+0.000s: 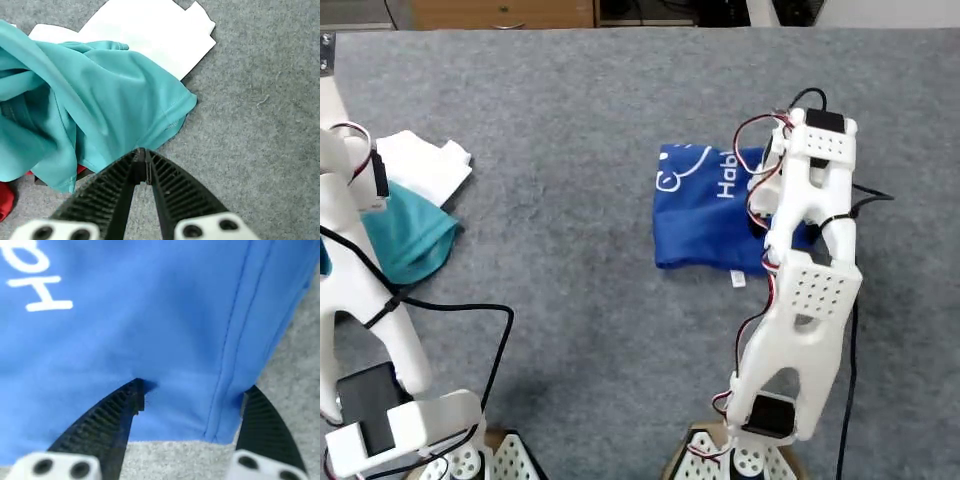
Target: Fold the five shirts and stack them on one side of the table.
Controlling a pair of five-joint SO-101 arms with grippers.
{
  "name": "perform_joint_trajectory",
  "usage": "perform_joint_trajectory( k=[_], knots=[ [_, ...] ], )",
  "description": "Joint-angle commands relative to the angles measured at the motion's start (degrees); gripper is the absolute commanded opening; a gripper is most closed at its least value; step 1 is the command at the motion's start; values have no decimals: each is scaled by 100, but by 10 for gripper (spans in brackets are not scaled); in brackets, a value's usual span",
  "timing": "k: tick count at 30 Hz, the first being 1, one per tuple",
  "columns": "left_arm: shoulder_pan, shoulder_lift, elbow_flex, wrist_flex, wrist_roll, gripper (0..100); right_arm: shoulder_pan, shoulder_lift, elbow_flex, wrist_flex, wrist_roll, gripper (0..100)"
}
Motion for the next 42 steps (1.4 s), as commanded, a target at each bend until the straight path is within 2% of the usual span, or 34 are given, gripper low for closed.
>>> perform_joint_trajectory(
  k=[1, 7, 9, 13, 14, 17, 22, 25, 36, 42],
  knots=[
    [-70, -224, -18, 53, -53, 19, 189, 145, -338, 26, -44, 311],
    [-70, -224, -9, 53, -35, 19, 198, 585, -365, 369, 9, 302],
    [-70, -224, -9, 53, -35, 19, 189, 681, -426, 396, 9, 240],
    [-70, -224, -9, 53, -35, 19, 180, 716, -611, 404, 18, 20],
    [-70, -224, -9, 53, -35, 19, 189, 708, -664, 413, 18, 0],
    [-53, -224, -9, 53, -35, 19, 233, 699, -857, 536, 26, 0],
    [-26, -224, -9, 53, -35, 19, 470, 303, -884, 545, 519, 2],
    [-44, -224, -9, 53, -35, 19, 725, -189, -699, 545, 1029, 2],
    [-18, -224, -9, 53, -26, 19, 1877, -875, -637, 448, 4000, 2],
    [-62, -224, -9, 53, -35, 19, 2774, -857, -752, -651, 4352, 2]
  ],
)
